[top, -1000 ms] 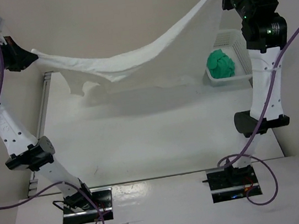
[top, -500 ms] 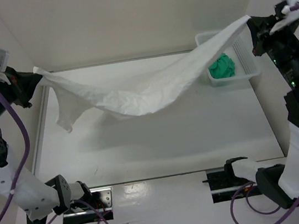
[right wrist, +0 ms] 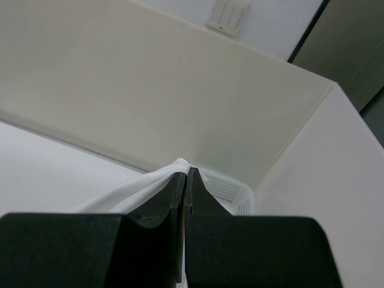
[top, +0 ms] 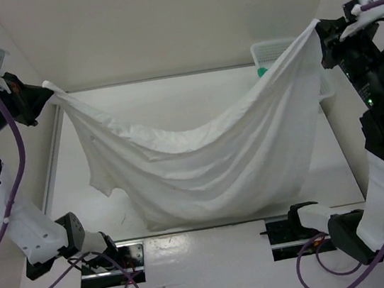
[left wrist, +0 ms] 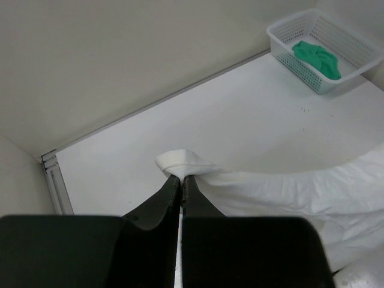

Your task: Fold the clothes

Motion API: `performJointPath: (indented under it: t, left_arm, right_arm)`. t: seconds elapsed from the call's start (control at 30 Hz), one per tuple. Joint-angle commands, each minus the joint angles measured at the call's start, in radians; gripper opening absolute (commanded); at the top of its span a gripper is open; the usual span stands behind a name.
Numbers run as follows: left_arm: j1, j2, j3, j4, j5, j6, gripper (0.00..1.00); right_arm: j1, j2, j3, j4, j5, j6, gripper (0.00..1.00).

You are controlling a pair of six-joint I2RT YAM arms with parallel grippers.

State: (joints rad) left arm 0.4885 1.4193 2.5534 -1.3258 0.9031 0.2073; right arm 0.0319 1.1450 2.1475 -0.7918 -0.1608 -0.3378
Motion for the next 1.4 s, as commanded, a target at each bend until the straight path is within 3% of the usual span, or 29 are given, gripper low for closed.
performJointPath:
  t: [0.0,0.27,0.4,0.57,0.77,1.07,1.13,1.27,1.37]
  left_arm:
    - [0.005,0.07,0.045,0.025,0.046,-0.006,0.0]
    - [0.005,0.37,0.181,0.071,0.068,-0.042,0.0]
    - [-0.02,0.506,0.25,0.111,0.031,-0.074,0.0]
    - [-0.073,0.619,0.317,0.163,-0.003,-0.105,0.0]
    - [-0.082,0.626,0.353,0.243,0.011,-0.163,0.0]
    - [-0.045,0.475,0.386,0.284,0.121,-0.184,0.0]
    - [-0.021,0.452,0.386,0.275,0.132,-0.169,0.0]
    - [0.01,0.469,0.306,0.077,0.165,-0.018,0.0]
    - [0.019,0.481,0.056,0.023,0.14,0.088,0.0]
  right_arm:
    - [0.0,0.08,0.012,0.086,0.021,0.006,0.0]
    - [0.0,0.435,0.155,0.112,0.035,0.007,0.0]
    - [0.0,0.726,0.568,-0.018,0.047,0.019,0.0]
    - [0.014,0.881,0.653,0.039,0.089,0.028,0.0]
    - [0.036,0.917,0.756,0.049,0.09,0.072,0.0]
    - [0.036,0.751,0.801,0.04,0.009,0.135,0.0]
    - [0.036,0.711,0.746,0.02,-0.041,0.102,0.0]
    - [0.046,0.676,0.614,-0.09,-0.132,0.014,0.0]
    - [0.057,0.632,0.354,-0.149,-0.154,-0.079,0.0]
